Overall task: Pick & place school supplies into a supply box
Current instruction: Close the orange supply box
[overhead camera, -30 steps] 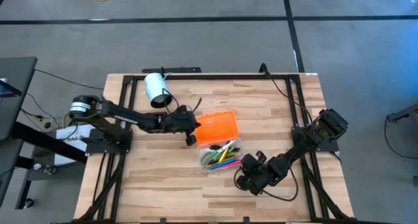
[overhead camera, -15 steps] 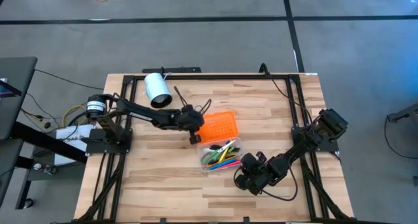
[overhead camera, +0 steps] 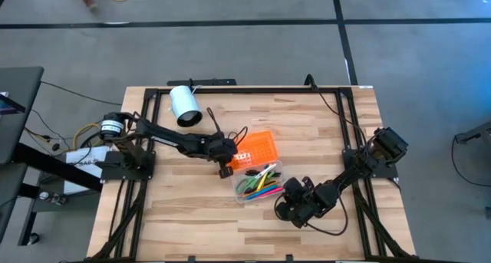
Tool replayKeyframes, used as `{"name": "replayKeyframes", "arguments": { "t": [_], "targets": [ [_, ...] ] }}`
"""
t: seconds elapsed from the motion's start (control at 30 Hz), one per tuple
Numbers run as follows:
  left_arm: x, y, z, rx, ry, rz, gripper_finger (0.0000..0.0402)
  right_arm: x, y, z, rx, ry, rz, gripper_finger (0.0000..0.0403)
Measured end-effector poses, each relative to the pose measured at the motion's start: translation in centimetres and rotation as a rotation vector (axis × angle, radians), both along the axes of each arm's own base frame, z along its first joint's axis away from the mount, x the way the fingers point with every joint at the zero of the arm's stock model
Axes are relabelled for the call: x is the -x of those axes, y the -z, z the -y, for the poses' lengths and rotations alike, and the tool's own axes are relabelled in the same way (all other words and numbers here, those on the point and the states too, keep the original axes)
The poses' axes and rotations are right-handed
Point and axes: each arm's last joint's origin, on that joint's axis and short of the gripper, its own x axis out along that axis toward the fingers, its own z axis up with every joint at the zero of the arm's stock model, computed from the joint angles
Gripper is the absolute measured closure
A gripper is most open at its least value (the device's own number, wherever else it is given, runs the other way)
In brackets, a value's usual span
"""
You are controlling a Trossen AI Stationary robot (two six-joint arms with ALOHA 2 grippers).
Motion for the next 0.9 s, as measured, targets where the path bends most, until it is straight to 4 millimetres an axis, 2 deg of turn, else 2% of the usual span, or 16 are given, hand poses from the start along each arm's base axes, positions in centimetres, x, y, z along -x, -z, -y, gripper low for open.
{"name": "replayKeyframes", "arguments": {
  "t": [0.9],
  "targets": [
    [1.0, 0.2, 6.4, 0.163, -0.066, -0.031, 0.0401, 0.6, 0.1, 0.6, 0.088, 0.039, -0.031, 0.0403]
  ]
}}
